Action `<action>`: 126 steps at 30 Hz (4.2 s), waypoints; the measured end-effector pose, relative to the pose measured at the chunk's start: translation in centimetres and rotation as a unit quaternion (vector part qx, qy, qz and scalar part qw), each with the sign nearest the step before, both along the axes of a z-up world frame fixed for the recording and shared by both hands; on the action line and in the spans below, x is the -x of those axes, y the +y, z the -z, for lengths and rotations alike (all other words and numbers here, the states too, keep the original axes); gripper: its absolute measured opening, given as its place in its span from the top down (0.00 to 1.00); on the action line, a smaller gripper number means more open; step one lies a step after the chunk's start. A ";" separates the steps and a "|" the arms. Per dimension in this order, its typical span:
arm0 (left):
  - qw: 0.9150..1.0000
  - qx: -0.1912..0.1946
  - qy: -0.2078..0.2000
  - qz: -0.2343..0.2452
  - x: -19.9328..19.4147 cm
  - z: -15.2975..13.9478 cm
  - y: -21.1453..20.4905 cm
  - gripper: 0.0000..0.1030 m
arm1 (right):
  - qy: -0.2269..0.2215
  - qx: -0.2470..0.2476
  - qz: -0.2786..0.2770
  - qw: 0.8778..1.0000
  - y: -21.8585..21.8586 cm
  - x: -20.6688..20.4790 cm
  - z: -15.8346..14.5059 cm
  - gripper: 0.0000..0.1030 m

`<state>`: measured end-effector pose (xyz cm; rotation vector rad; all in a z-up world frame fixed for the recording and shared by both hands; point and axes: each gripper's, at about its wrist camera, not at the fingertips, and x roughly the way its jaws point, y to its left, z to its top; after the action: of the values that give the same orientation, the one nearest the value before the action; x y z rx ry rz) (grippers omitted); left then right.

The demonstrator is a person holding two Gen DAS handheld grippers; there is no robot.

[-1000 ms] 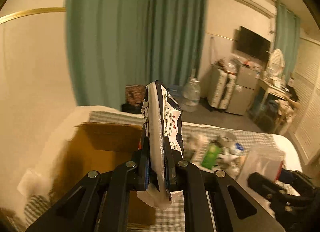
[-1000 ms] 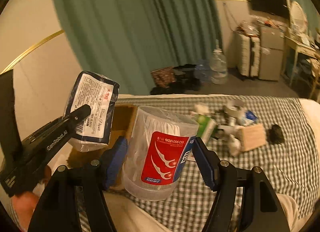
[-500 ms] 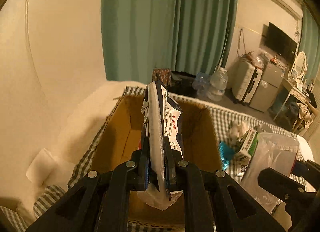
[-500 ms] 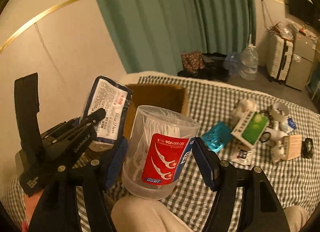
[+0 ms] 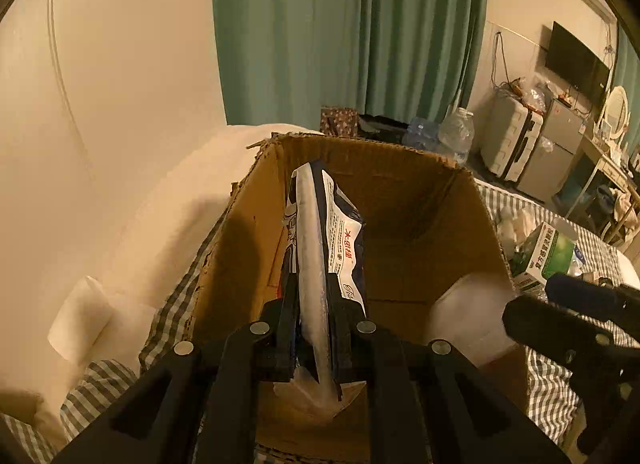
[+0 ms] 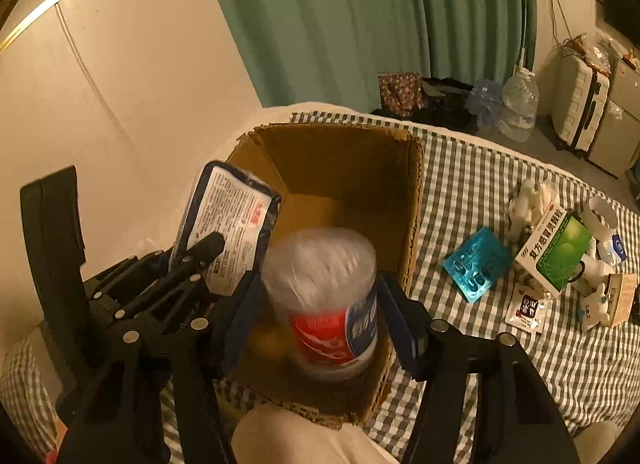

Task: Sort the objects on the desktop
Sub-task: 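Carry both items to the cardboard box and open both tools to drop them, then move both tools back over the items on the bed, then grasp the green medicine box with the left tool while the right tool grasps the tan leaflet, then carry the medicine box and leaflet into the cardboard box and release both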

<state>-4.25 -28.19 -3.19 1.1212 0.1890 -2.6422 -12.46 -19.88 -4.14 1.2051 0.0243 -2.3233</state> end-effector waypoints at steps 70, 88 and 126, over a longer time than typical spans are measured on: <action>0.978 0.009 -0.049 0.202 18.4 11.0 30.3 0.15 | -0.163 0.140 0.413 0.885 40.9 12.1 11.3 0.10; 0.983 0.007 -0.030 0.180 15.0 7.9 29.3 0.19 | -0.287 0.237 0.496 0.785 42.0 10.9 18.7 0.09; 0.982 0.010 0.122 0.140 -1.4 -13.0 26.4 0.19 | 0.069 0.066 0.281 0.955 30.8 -7.5 -8.7 0.26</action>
<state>-2.88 -1.83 9.79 0.8685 0.0530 -3.0228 -4.96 10.97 4.54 1.0774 -0.4749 -2.8362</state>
